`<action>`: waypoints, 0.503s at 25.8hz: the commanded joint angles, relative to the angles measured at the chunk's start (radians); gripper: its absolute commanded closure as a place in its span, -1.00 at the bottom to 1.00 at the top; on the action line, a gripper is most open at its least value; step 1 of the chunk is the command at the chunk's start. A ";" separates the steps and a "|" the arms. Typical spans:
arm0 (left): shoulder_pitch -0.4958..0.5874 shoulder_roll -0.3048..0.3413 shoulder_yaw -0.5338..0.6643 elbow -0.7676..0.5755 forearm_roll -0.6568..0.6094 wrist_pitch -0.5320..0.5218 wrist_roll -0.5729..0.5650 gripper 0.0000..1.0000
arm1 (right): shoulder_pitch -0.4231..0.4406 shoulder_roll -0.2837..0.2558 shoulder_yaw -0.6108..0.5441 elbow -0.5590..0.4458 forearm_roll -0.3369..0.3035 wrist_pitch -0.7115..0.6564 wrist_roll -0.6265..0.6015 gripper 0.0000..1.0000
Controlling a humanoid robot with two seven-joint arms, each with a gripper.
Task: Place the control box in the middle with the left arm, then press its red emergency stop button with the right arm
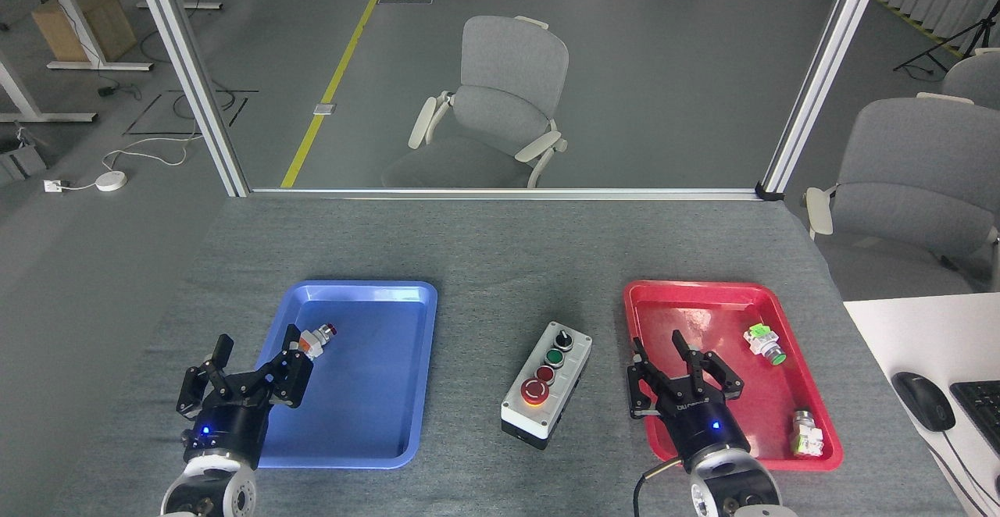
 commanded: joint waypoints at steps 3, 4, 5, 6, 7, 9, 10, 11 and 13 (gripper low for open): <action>0.006 -0.036 -0.023 0.027 0.000 0.001 0.003 -0.97 | 0.000 -0.020 -0.036 -0.019 -0.005 0.079 -0.001 -0.95; 0.009 -0.036 -0.023 0.027 0.000 0.001 0.003 -0.97 | 0.000 -0.023 -0.042 -0.026 -0.005 0.087 -0.001 -0.96; 0.012 -0.036 -0.023 0.027 0.000 0.001 -0.002 -0.97 | 0.002 -0.029 -0.048 -0.030 -0.006 0.096 0.001 -0.96; 0.015 -0.036 -0.023 0.027 0.000 0.001 -0.006 -0.97 | 0.002 -0.032 -0.050 -0.030 -0.013 0.105 0.001 -0.95; 0.015 -0.034 -0.023 0.028 0.000 0.001 -0.011 -0.97 | 0.002 -0.035 -0.050 -0.030 -0.026 0.113 0.004 -0.96; 0.015 -0.033 -0.023 0.030 -0.002 -0.001 -0.042 -0.97 | 0.002 -0.035 -0.051 -0.030 -0.063 0.125 0.005 -0.96; 0.015 -0.033 -0.023 0.030 0.000 0.001 -0.045 -0.97 | 0.002 -0.034 -0.051 -0.030 -0.080 0.128 0.005 -0.96; 0.014 -0.034 -0.023 0.030 0.001 -0.001 -0.045 -0.97 | 0.002 -0.034 -0.054 -0.030 -0.086 0.128 0.005 -0.96; 0.014 -0.039 -0.022 0.030 0.020 -0.002 -0.045 -0.97 | 0.002 -0.031 -0.056 -0.030 -0.088 0.125 0.005 -0.96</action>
